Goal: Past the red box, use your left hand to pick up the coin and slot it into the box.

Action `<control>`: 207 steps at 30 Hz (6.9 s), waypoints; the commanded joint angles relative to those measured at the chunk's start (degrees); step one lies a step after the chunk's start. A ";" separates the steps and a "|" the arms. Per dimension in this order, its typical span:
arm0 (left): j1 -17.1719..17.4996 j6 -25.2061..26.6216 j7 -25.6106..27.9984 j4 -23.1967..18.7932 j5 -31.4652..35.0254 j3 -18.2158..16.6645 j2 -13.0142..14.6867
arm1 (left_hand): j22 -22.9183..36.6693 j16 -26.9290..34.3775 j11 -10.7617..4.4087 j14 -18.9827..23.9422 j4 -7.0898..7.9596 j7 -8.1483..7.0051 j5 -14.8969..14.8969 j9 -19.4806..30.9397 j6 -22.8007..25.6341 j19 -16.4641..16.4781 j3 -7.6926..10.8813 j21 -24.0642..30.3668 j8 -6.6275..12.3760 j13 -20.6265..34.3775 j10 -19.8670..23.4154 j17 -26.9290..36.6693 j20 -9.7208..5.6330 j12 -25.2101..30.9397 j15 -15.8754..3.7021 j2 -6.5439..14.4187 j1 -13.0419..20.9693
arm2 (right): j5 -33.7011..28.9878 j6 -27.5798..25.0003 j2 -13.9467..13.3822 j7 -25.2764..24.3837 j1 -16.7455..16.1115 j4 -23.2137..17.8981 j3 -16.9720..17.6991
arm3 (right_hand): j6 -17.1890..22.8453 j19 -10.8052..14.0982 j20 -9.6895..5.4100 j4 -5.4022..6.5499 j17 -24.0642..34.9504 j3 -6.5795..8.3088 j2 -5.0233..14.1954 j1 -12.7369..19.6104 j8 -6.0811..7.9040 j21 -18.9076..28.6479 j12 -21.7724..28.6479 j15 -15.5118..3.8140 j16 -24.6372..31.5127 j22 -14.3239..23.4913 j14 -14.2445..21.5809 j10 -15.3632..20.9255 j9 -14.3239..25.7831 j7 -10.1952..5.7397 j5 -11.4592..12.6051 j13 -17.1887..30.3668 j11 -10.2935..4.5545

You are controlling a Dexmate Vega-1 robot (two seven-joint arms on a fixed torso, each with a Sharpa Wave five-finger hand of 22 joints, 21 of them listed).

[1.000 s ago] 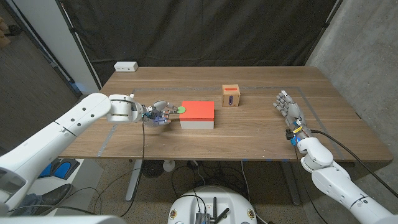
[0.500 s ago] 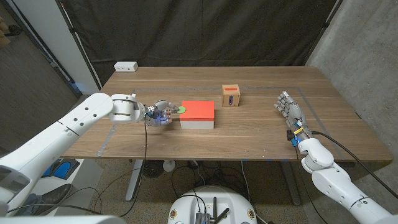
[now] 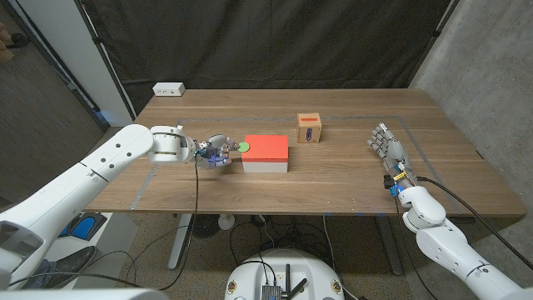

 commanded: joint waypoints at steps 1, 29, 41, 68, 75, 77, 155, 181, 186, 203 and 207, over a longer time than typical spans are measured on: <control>0.89 -1.01 -2.32 0.30 0.47 -0.48 0.59 | -0.10 0.33 -0.04 -0.03 -0.10 2.25 -0.10 0.24 3.04 -0.41 0.47 0.56 -0.38 0.19 0.04 0.32 -2.17 0.70 0.15 0.53 0.25 | -0.21 0.12 0.38 -0.89 -0.01 -0.12 -0.26 | 0.45 -0.01 0.44 0.00 0.11 0.01 0.15 0.27 -0.01 0.17 0.07 0.18 -0.08 0.18 0.45 0.49 0.32 -0.03 0.02 0.22 0.06; 8.92 -14.71 -14.27 -1.12 8.95 -5.44 0.14 | -1.99 -0.09 -0.07 -0.41 -0.10 2.10 -0.09 1.03 3.23 -1.51 0.71 2.05 -2.15 0.71 -0.65 0.60 -2.16 1.24 0.13 0.60 0.70 | -4.75 -1.59 -2.38 -7.08 -8.20 -12.26 3.29 | 0.75 0.23 0.39 0.00 0.10 -0.12 0.17 0.19 0.05 0.27 0.13 0.10 0.00 0.19 0.74 0.80 0.32 0.14 0.03 0.25 -0.01; 10.79 -19.15 -12.91 -6.37 16.29 -6.73 1.10 | -2.45 -0.28 -0.07 -0.55 -0.18 2.23 -0.05 0.93 3.25 -1.92 0.94 2.73 -2.79 0.60 -0.75 0.76 -2.18 1.12 0.14 0.68 0.94 | -5.44 -0.91 -1.88 -6.87 -9.99 -13.85 4.33 | 1.00 0.41 0.37 -0.02 0.09 -0.17 0.18 0.18 0.10 0.32 0.15 -0.01 0.02 0.19 0.83 0.98 0.32 0.20 0.04 0.26 0.03; 9.91 -26.84 -17.63 -3.89 27.80 -3.78 -4.90 | -3.44 -0.35 -0.08 -0.20 -0.01 2.20 -0.11 0.16 3.62 -2.37 1.18 4.42 -3.44 0.91 -0.70 1.37 -2.14 1.49 0.16 0.54 0.94 | -7.37 -0.57 -0.54 -6.93 -10.52 -14.39 2.73 | 1.65 0.65 0.21 -0.05 0.07 -0.24 0.29 0.22 0.23 0.36 0.23 -0.10 0.11 0.19 1.19 1.55 0.33 0.25 0.06 0.27 -0.05; 8.90 -26.52 -15.52 -5.38 32.27 -3.42 -4.17 | -3.08 -0.14 -0.08 -0.17 -0.04 2.22 -0.05 0.26 3.70 -2.39 1.54 5.08 -3.37 1.08 -0.73 1.99 -2.14 1.60 0.14 0.59 0.55 | -8.37 -0.41 -1.37 -8.03 -12.32 -16.57 4.88 | 1.66 0.67 0.17 -0.05 0.06 -0.23 0.35 0.25 0.21 0.35 0.23 -0.21 0.10 0.19 1.21 1.61 0.33 0.26 0.07 0.28 -0.28; 8.75 -27.43 -14.44 -5.76 34.53 -3.26 -4.32 | -3.09 -0.12 -0.07 -0.06 -0.08 2.07 -0.04 0.20 3.70 -2.60 1.63 5.11 -3.40 1.06 -0.69 2.02 -2.14 1.60 0.14 0.52 0.49 | -8.42 0.15 -0.79 -8.31 -12.71 -16.59 5.03 | 1.71 0.71 0.19 -0.06 0.06 -0.23 0.38 0.26 0.21 0.36 0.22 -0.24 0.10 0.19 1.22 1.63 0.33 0.24 0.07 0.28 -0.29; -7.75 -23.84 -13.25 -0.40 85.15 15.83 -16.66 | -1.52 1.04 -0.08 0.67 -0.27 1.52 -0.03 -0.80 4.91 -2.69 2.82 7.15 -3.24 1.81 -0.17 2.70 -2.17 3.47 0.19 -0.57 0.79 | -9.36 4.99 2.90 -7.75 -15.08 -15.63 7.00 | 2.75 1.54 -0.15 -0.17 -0.01 -0.13 1.09 0.75 0.19 0.43 0.26 -0.70 0.32 0.18 2.21 2.99 0.33 0.02 0.11 0.30 -0.63; -15.10 -20.88 -18.51 5.06 103.57 25.09 -22.29 | -0.56 1.46 -0.11 0.66 -0.18 1.14 -0.07 -0.78 5.30 -2.40 2.92 7.31 -3.01 2.39 -0.18 3.09 -2.18 4.26 0.23 -0.52 1.00 | -8.96 6.02 3.37 -7.20 -16.99 -15.65 8.87 | 2.81 1.61 -0.16 -0.20 -0.02 -0.13 1.22 0.87 0.11 0.39 0.21 -0.73 0.28 0.18 2.25 3.15 0.33 -0.08 0.11 0.30 -0.66; -16.24 -20.08 -19.20 5.89 107.04 26.61 -23.08 | -0.46 1.48 -0.11 0.70 -0.18 1.02 -0.07 -0.80 5.44 -2.38 2.90 7.29 -2.98 2.32 -0.20 3.07 -2.17 4.23 0.23 -0.55 1.02 | -8.88 5.93 3.38 -7.09 -17.32 -15.84 9.17 | 2.93 1.62 -0.16 -0.20 -0.02 -0.13 1.23 0.89 0.15 0.38 0.19 -0.72 0.28 0.18 2.28 3.15 0.33 -0.11 0.11 0.30 -0.69; -20.35 -17.33 -21.56 11.06 116.96 31.64 -26.52 | 0.19 1.36 -0.11 0.52 -0.20 0.85 -0.03 -0.79 5.75 -2.32 2.77 7.11 -2.91 2.64 0.00 2.64 -2.17 4.67 0.23 -0.78 1.12 | -8.73 5.70 3.67 -6.86 -17.58 -15.76 9.64 | 3.15 1.68 -0.30 -0.21 -0.03 -0.15 1.28 0.96 0.17 0.37 0.16 -0.92 0.29 0.18 2.37 3.23 0.33 0.00 0.10 0.31 -0.72; -21.35 -16.60 -22.72 12.36 118.94 32.84 -27.33 | -0.06 1.39 -0.10 0.57 -0.20 0.79 -0.06 -0.85 5.74 -2.47 2.63 6.85 -2.97 2.35 -0.10 2.58 -2.18 4.47 0.23 -0.84 1.20 | -8.47 5.66 3.84 -6.82 -17.51 -15.58 9.62 | 3.17 1.70 -0.37 -0.22 -0.03 -0.15 1.29 0.97 0.16 0.37 0.16 -0.94 0.27 0.18 2.34 3.26 0.33 -0.04 0.10 0.31 -0.75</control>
